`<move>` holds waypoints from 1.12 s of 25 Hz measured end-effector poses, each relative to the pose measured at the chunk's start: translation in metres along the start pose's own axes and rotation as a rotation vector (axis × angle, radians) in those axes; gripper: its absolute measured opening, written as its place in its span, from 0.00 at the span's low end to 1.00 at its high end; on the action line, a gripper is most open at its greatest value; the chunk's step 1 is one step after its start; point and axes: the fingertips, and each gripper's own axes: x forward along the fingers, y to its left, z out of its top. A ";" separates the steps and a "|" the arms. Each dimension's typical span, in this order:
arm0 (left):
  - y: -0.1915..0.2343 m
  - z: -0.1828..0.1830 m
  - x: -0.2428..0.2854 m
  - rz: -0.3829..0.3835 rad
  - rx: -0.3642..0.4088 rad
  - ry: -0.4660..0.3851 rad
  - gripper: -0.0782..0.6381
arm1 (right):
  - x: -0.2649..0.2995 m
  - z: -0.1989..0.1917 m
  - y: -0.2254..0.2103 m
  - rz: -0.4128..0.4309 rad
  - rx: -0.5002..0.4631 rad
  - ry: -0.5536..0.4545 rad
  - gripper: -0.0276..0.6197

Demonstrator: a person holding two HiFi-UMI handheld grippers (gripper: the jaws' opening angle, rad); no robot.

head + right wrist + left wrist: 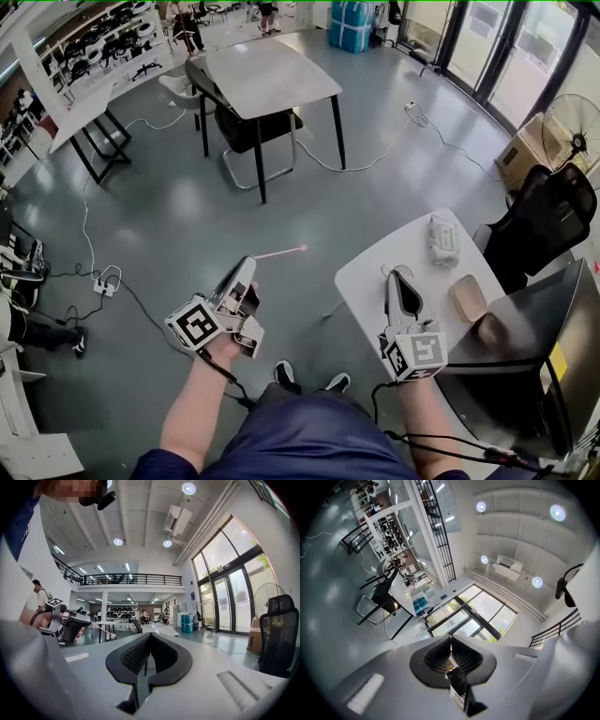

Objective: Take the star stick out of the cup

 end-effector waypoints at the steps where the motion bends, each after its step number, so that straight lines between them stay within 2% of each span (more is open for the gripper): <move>1: 0.001 0.003 -0.002 -0.006 0.005 0.002 0.12 | 0.002 0.000 0.002 -0.003 -0.001 0.000 0.05; 8: 0.007 0.021 -0.009 -0.052 -0.027 0.009 0.12 | 0.016 0.002 0.016 -0.021 -0.013 0.016 0.05; 28: 0.004 0.012 0.001 -0.115 -0.058 0.064 0.12 | 0.013 0.010 0.017 -0.051 -0.028 0.000 0.05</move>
